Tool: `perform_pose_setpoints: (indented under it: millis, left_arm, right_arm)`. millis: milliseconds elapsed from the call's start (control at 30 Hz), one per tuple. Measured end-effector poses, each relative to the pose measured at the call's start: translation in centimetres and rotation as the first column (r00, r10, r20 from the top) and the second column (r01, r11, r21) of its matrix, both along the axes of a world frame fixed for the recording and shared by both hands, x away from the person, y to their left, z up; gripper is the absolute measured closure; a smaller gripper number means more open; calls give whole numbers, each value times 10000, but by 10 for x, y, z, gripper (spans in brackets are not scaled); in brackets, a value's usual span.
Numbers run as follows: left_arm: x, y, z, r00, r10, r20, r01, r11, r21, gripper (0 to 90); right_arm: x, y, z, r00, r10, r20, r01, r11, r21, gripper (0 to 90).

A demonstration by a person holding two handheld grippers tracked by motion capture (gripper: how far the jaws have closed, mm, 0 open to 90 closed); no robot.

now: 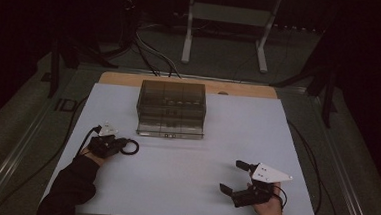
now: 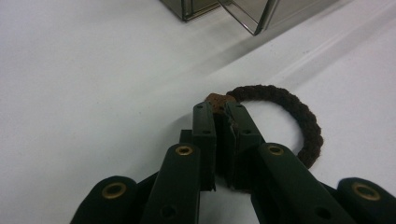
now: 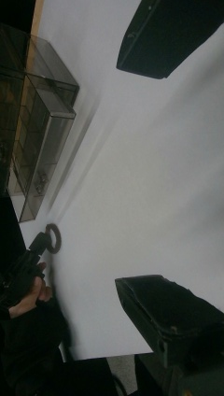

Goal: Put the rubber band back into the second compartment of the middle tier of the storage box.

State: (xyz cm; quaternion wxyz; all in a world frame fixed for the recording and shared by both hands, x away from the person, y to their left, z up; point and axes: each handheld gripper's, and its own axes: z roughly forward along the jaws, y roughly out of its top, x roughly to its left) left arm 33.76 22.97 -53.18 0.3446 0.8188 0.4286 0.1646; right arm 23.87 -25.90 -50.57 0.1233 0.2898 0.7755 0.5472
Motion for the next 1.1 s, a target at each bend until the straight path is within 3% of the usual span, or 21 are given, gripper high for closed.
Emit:
perform_pose_setpoints:
  millis: [833,1100]
  left_arm:
    - [-11,10,18,10000,-61,62,62,10000,-61,874]
    - [-14,5,21,9997,-218,-76,218,9998,-48,874]
  right_arm:
    - [0,-1,0,10000,-1,26,1,10000,12,0]
    - [0,0,0,10000,-42,-57,42,10000,61,0]
